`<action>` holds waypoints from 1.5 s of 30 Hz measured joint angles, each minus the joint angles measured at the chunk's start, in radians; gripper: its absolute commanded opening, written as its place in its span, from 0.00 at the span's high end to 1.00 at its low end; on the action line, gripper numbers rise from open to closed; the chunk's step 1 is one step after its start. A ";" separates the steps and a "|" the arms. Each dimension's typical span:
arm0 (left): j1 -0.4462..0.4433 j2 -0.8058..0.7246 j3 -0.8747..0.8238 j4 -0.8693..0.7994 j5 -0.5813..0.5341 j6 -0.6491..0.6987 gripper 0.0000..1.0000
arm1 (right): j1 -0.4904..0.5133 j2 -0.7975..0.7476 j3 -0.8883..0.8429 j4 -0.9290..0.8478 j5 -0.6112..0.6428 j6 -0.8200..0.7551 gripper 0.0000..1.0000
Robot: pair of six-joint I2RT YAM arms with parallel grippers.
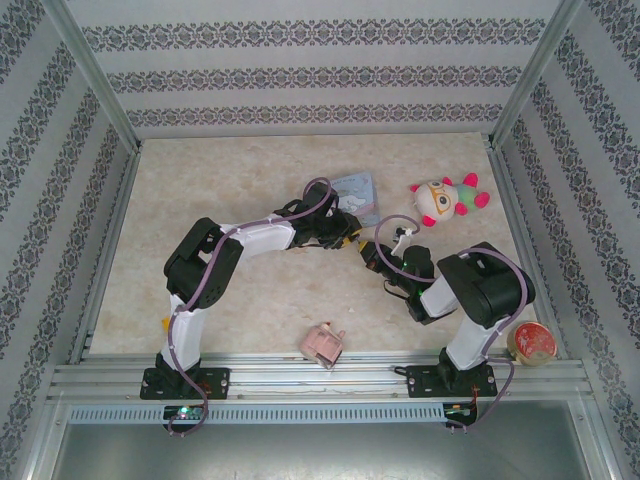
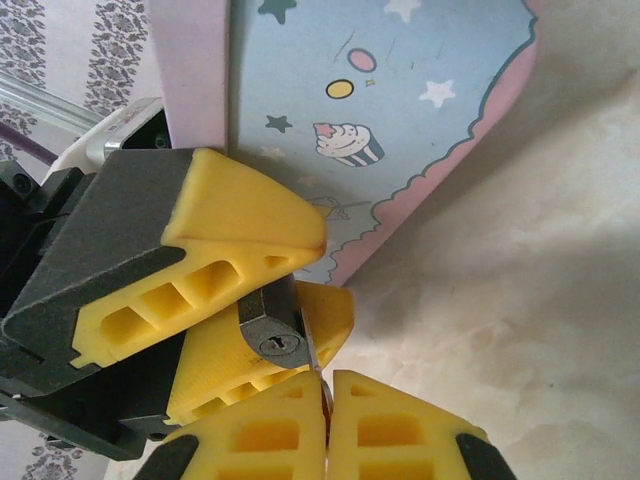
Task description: Unlock the padlock with the key
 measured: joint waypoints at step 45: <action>0.001 0.000 0.000 0.008 0.005 -0.007 0.80 | 0.013 -0.057 -0.040 0.001 -0.001 0.000 1.00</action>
